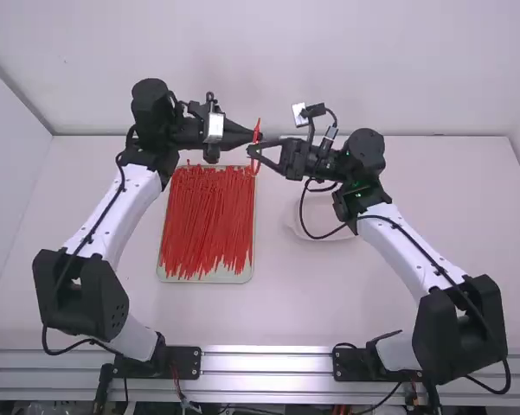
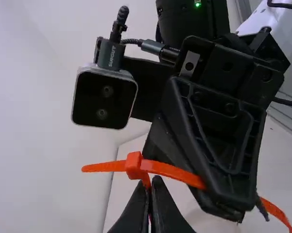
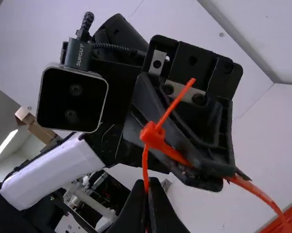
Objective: Fasten the cable tie
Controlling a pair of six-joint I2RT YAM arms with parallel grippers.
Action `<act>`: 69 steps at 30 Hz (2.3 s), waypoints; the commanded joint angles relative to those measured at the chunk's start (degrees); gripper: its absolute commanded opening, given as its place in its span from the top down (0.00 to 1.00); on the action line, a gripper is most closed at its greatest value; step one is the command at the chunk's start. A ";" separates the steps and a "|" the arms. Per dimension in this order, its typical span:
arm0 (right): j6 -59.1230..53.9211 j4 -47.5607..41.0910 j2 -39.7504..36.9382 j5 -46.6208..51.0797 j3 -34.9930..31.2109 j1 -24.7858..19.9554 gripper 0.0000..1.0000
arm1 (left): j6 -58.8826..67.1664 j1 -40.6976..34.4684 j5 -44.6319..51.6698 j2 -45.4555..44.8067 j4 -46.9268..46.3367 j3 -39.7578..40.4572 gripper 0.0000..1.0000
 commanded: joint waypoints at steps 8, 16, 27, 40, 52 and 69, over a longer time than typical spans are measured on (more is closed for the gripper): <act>2.38 1.11 0.07 4.79 1.55 -2.08 1.00 | 0.68 -1.57 5.40 -0.26 -1.90 -1.25 0.98; 4.81 5.09 0.07 5.07 1.55 -3.21 1.00 | 0.68 -1.62 5.64 -0.26 -2.03 -1.62 0.98; 4.24 4.61 0.07 1.86 1.55 -4.26 0.81 | 0.70 -1.36 6.43 -0.26 -1.68 -2.01 0.98; 7.37 4.90 0.07 -5.73 1.55 -8.35 0.67 | 0.68 -1.25 6.64 -0.26 -3.15 -2.23 0.98; 7.87 6.47 0.07 -4.70 1.55 -6.14 0.64 | 0.83 -4.24 6.45 -0.26 -3.65 -2.29 0.98; 7.78 6.38 0.07 -5.14 1.55 -5.70 1.00 | 0.22 -4.22 6.45 -0.26 -3.87 -3.28 0.98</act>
